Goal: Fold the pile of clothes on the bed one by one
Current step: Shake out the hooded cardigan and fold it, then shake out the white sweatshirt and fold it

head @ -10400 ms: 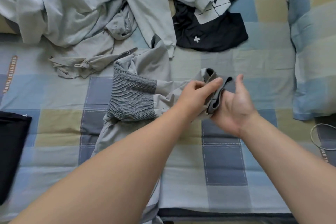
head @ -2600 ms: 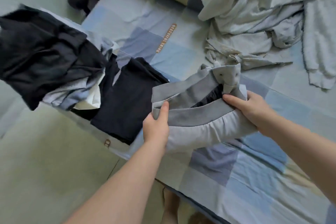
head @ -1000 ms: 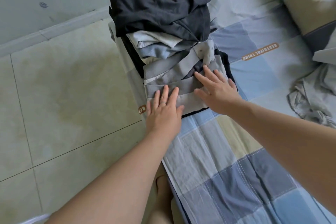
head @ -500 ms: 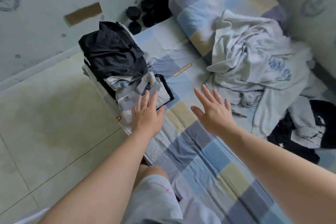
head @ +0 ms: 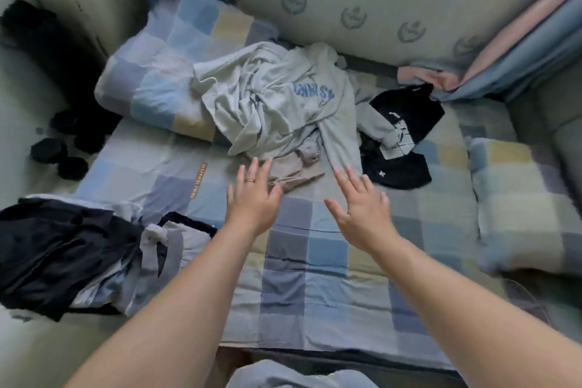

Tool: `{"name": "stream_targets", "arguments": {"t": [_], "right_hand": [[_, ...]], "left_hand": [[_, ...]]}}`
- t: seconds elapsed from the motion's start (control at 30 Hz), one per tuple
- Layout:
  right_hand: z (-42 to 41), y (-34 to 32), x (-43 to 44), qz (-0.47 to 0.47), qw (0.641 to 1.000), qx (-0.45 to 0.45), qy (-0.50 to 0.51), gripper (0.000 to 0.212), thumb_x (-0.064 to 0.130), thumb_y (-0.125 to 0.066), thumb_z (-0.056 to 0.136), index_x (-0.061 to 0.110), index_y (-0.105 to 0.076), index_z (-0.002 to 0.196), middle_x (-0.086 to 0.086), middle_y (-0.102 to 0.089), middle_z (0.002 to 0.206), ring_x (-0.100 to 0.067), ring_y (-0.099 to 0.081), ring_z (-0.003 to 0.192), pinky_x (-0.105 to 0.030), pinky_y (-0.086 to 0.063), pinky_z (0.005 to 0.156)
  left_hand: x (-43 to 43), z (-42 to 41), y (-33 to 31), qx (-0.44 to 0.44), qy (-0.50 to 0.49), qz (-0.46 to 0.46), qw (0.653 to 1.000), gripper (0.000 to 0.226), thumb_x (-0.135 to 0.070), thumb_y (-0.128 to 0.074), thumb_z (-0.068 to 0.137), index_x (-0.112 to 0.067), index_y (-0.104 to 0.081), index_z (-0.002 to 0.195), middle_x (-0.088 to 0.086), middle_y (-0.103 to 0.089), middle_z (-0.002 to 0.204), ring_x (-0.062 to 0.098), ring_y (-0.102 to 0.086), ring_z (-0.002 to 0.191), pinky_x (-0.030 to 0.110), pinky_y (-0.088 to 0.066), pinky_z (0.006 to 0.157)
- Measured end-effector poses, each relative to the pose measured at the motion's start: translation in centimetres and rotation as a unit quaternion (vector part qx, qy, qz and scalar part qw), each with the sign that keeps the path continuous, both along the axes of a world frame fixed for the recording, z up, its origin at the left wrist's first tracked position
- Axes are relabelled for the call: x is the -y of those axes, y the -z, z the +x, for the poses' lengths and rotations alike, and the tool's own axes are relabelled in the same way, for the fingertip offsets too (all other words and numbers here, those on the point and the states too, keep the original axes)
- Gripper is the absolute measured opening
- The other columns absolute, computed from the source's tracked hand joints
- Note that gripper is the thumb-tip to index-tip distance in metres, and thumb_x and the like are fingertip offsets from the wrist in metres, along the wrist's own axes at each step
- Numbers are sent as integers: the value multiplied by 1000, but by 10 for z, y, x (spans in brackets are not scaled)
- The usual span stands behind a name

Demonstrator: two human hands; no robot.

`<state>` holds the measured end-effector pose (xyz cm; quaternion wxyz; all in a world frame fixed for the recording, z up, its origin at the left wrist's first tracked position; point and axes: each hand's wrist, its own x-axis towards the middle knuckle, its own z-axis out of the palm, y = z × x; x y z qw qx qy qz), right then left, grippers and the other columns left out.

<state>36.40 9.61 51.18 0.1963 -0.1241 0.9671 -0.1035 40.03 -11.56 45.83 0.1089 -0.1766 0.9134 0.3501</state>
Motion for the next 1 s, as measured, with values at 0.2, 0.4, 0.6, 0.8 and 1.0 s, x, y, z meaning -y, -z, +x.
{"name": "stream_targets", "arguments": {"t": [0.2, 0.4, 0.6, 0.8, 1.0], "right_hand": [[19, -9, -107, -1, 993, -3, 119, 65, 55, -34, 103, 43, 0, 158, 14, 6, 168, -20, 0, 155, -56, -5, 122], [11, 0, -222, -15, 984, 7, 179, 65, 55, -34, 103, 44, -1, 159, 17, 10, 167, -18, 3, 155, -55, -1, 122], [-6, 25, -330, -21, 981, 40, 189, 65, 55, -34, 103, 45, -1, 158, 17, 8, 167, -18, 1, 155, -54, -4, 122], [-33, 34, -380, -35, 980, 56, 186, 65, 56, -33, 103, 46, 0, 158, 17, 7, 167, -18, 0, 155, -54, -5, 123], [-90, 50, -366, -47, 984, 26, 171, 64, 55, -34, 103, 45, 0, 157, 17, 7, 167, -17, 1, 155, -52, -5, 122]], "left_hand": [[-94, -52, -25, -8, 151, -15, 988, 62, -56, -33, 104, -41, -10, 160, -9, 0, 169, 19, 5, 156, 52, -5, 124], [-202, -86, -33, -14, 233, -54, 971, 62, -57, -32, 104, -41, -9, 160, -8, 0, 170, 21, 6, 156, 50, -9, 124], [-309, -106, -19, 4, 258, -94, 961, 62, -55, -35, 104, -41, -10, 159, -6, -3, 170, 23, 2, 156, 49, -10, 124], [-352, -123, -11, 36, 270, -109, 956, 63, -54, -37, 104, -40, -11, 160, -8, 0, 169, 22, 4, 156, 47, -12, 124], [-329, -173, 12, 36, 251, -119, 960, 63, -53, -38, 104, -41, -11, 159, -5, -4, 170, 22, 1, 156, 46, -12, 124]]}}
